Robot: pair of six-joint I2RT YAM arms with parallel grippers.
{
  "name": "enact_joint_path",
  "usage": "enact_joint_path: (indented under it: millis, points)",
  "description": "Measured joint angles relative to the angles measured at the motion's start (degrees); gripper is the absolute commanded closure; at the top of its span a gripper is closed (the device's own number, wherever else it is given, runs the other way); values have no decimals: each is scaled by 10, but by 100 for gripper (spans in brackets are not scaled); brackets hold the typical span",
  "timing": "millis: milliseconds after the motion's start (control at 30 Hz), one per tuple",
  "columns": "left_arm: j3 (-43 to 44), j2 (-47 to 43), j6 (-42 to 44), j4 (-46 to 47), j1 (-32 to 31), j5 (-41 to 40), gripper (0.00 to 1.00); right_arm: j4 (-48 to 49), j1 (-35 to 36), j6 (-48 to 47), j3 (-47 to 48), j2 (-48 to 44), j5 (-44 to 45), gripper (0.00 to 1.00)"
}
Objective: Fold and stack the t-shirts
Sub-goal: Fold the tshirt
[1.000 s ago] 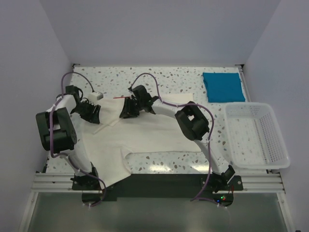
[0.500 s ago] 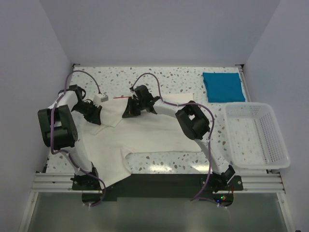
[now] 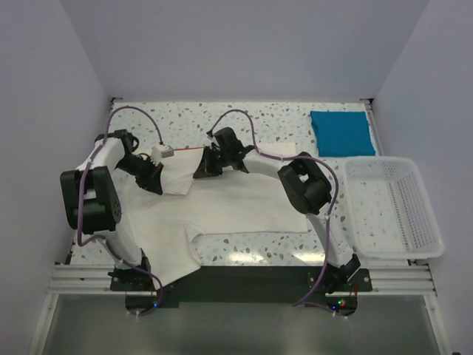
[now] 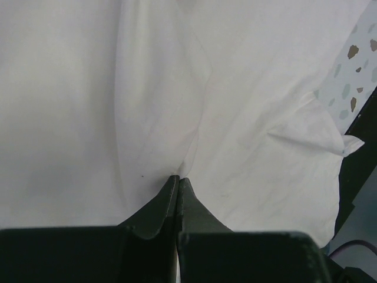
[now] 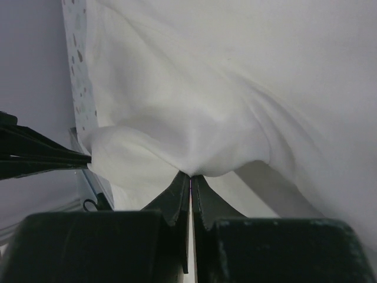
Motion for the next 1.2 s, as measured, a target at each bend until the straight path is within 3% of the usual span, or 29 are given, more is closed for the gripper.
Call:
enact_joint_path:
  millis: [800, 1200]
  points:
    - [0, 3, -48, -64, -86, 43, 100, -67, -16, -32, -9, -27, -12, 100]
    - [-2, 17, -68, -61, -97, 46, 100, -85, -19, -56, -10, -27, -12, 100]
